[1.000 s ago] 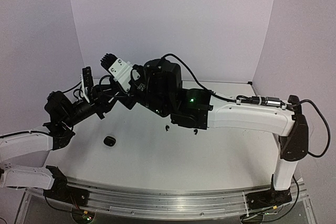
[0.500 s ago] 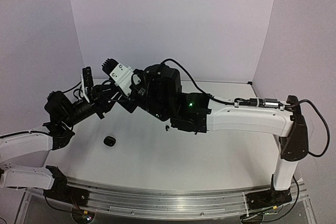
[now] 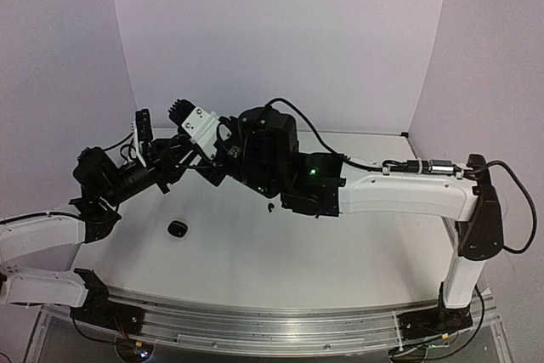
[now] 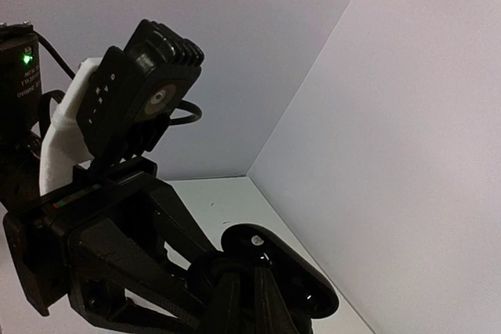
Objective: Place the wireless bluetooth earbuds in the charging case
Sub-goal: Insert the left earbud into the left side groove of the charging case, then close the charging case with the earbuds.
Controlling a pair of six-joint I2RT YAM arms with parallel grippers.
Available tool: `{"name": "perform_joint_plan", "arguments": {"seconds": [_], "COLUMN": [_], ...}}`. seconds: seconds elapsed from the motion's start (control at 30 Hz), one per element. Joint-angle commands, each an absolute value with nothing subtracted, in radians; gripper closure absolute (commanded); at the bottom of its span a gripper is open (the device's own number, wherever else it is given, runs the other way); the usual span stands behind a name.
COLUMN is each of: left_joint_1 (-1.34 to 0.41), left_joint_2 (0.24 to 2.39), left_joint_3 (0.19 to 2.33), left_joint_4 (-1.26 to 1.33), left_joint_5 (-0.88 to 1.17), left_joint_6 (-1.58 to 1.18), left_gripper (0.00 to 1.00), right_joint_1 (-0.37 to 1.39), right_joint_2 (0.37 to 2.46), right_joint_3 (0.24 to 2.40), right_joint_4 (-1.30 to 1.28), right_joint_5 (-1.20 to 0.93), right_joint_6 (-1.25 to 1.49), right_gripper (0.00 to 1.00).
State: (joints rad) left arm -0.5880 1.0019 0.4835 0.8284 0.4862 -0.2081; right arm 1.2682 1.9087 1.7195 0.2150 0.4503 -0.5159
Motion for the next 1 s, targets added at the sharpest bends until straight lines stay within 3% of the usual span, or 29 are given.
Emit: {"name": "perform_joint_plan", "arguments": {"seconds": [0.0, 0.47, 0.73, 0.97], "left_joint_1": [-0.588, -0.588, -0.588, -0.588], "left_joint_2": [0.98, 0.982, 0.985, 0.987], "left_joint_3": [0.511, 0.505, 0.503, 0.499], "left_joint_4": [0.909, 0.857, 0.815, 0.821], "left_joint_5": [0.476, 0.458, 0.46, 0.489], "left_joint_6": [-0.201, -0.221, -0.235, -0.236], "left_gripper": [1.0, 1.0, 1.0, 1.0], "right_joint_1": [1.269, 1.269, 1.266, 1.238], "right_joint_2": [1.882, 1.842, 1.802, 1.774], "right_joint_3": [1.707, 1.736, 1.804, 1.851], "right_joint_4": [0.16, 0.153, 0.152, 0.149], "right_joint_5": [0.429, 0.419, 0.359, 0.352], "right_joint_6": [-0.509, -0.505, -0.493, -0.425], "right_gripper": [0.91, 0.75, 0.58, 0.52]}}
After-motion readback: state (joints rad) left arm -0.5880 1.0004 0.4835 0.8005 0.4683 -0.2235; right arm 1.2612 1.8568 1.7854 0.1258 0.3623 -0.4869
